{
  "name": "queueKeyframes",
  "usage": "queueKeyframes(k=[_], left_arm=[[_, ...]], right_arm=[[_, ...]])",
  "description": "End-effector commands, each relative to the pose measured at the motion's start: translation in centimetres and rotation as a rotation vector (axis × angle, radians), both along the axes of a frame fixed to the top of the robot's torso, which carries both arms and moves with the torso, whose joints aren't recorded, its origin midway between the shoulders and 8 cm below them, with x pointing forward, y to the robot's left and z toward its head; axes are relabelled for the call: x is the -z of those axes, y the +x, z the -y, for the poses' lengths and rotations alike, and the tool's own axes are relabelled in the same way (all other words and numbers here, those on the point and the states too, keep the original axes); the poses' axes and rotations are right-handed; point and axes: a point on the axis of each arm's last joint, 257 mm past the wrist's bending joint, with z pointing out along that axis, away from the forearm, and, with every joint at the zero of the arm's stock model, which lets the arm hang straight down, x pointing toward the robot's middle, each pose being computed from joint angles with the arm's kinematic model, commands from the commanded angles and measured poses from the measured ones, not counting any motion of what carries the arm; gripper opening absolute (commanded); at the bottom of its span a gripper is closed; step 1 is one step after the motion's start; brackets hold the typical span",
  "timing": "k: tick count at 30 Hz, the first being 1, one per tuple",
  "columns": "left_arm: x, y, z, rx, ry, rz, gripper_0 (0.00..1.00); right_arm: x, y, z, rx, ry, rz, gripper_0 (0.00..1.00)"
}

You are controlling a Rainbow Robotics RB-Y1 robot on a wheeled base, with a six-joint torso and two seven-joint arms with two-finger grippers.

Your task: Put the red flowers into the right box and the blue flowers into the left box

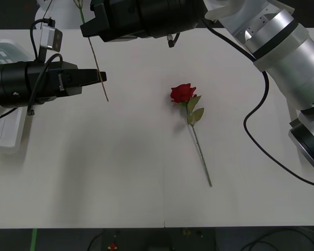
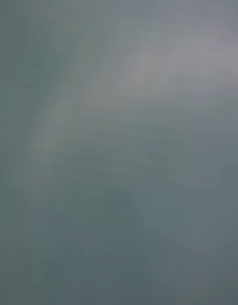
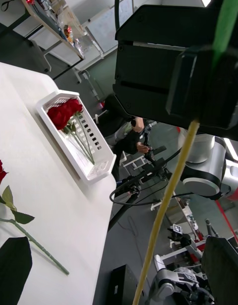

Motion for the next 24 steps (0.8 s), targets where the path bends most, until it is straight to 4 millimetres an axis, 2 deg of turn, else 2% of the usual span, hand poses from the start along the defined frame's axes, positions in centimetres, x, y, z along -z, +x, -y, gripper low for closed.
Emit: queueKeyframes(k=[1,3,4,5,6,7,24], left_arm=[[-2.51,-0.26,2.65,0.050,-0.035,-0.041,0.91],[-2.52,-0.27,2.85,0.053,-0.038,-0.043,0.70],[-2.56,-0.32,3.00,0.055,-0.044,-0.045,0.45],[-2.53,-0.32,3.00,0.055,-0.042,-0.046,0.31],[-2.59,-0.31,3.02,0.056,-0.042,-0.046,0.06],[-2.59,-0.31,3.02,0.056,-0.042,-0.046,0.00],[-2.65,-0.81,3.37,0.072,-0.041,-0.042,0.00]], right_arm=[[-2.81,-1.46,-2.18,-0.028,0.021,0.027,0.00],[-2.84,-1.37,-2.18,-0.025,0.024,0.026,0.00],[-2.91,-1.34,-2.14,-0.025,0.024,0.028,0.00],[-2.90,-1.39,-2.21,-0.026,0.025,0.028,0.00],[-2.91,-1.32,-2.19,-0.024,0.026,0.027,0.00],[-3.00,-1.28,-2.16,-0.022,0.028,0.030,0.00],[-3.26,-1.26,-2.25,-0.020,0.036,0.034,0.00]])
